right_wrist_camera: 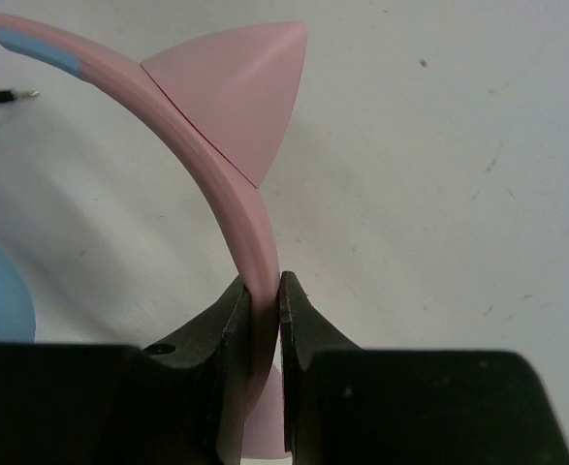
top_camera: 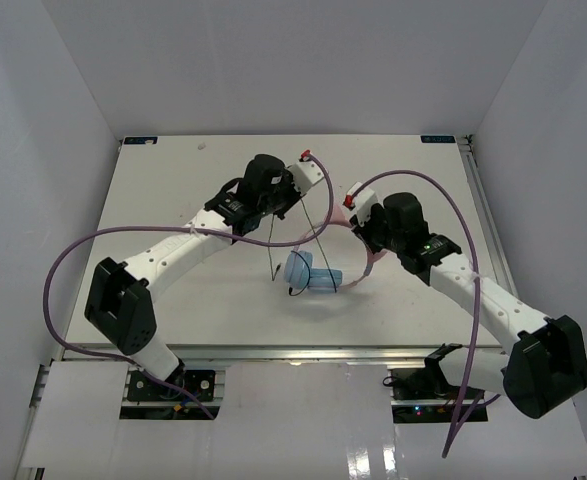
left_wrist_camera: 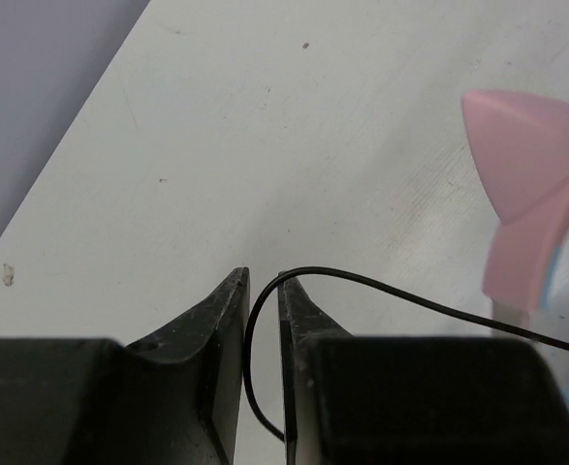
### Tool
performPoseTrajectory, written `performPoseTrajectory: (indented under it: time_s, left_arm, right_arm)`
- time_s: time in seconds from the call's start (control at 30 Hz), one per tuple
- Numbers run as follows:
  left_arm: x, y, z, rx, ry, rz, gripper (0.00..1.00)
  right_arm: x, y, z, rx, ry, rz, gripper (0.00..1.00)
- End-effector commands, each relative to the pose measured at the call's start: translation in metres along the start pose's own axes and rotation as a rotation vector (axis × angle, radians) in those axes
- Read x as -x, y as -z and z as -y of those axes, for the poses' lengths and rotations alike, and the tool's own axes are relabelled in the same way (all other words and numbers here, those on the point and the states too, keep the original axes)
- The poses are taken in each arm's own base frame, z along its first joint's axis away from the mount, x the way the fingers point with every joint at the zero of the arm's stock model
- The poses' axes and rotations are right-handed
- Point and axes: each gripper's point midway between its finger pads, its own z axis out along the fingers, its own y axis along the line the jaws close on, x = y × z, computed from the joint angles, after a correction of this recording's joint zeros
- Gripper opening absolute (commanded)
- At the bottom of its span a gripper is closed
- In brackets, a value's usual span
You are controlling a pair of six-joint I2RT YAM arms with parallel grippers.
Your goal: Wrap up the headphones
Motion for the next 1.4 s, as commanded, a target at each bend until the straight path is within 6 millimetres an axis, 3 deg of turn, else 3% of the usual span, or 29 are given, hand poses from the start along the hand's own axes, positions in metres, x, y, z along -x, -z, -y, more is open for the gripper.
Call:
performPoseTrajectory:
  time_s: [0.0,0.17,0.23,0.47,0.67,0.8,0.9,0.97,1.03,1.17,1.27,1.37]
  left_arm:
    - [0.017,-0.002,-0.007,-0.017,0.063,0.115,0.29]
    - [0.008,0.013,0.015,-0.084,0.163,0.209,0.3]
    - [0.023,0.028,0.017,-0.096,0.214,0.301,0.3]
    - [0.03,0.05,0.052,-0.233,0.4,0.478,0.29]
    - [0.037,0.046,0.078,-0.372,0.562,0.545,0.27]
    - [0.036,0.043,0.093,-0.416,0.614,0.564,0.25]
    - [0.03,0.036,0.106,-0.433,0.623,0.558,0.26]
    - [0.029,0.034,0.11,-0.417,0.624,0.592,0.31]
    - [0.025,0.033,0.109,-0.376,0.618,0.636,0.43]
    - [0.007,0.02,0.129,-0.343,0.558,0.679,0.58]
    - [0.009,0.016,0.141,-0.313,0.534,0.761,0.7]
    - [0.011,0.003,0.148,-0.285,0.529,0.818,0.74]
  right_arm:
    - [0.044,0.03,-0.037,0.273,-0.065,0.145,0.08]
    - [0.071,0.052,-0.016,0.398,-0.28,0.204,0.08]
    - [0.082,0.059,-0.008,0.434,-0.333,0.232,0.08]
    - [0.11,0.067,0.036,0.264,-0.441,0.29,0.08]
    - [0.128,0.072,0.076,0.061,-0.558,0.334,0.08]
    - [0.126,0.075,0.106,-0.11,-0.643,0.342,0.08]
    - [0.127,0.072,0.105,-0.097,-0.659,0.338,0.08]
    - [0.127,0.072,0.104,-0.091,-0.658,0.339,0.08]
    - [0.129,0.075,0.105,-0.097,-0.648,0.346,0.08]
    - [0.136,0.082,0.106,-0.097,-0.641,0.354,0.08]
    - [0.143,0.088,0.105,-0.085,-0.65,0.363,0.08]
    - [0.15,0.094,0.1,-0.056,-0.667,0.368,0.08]
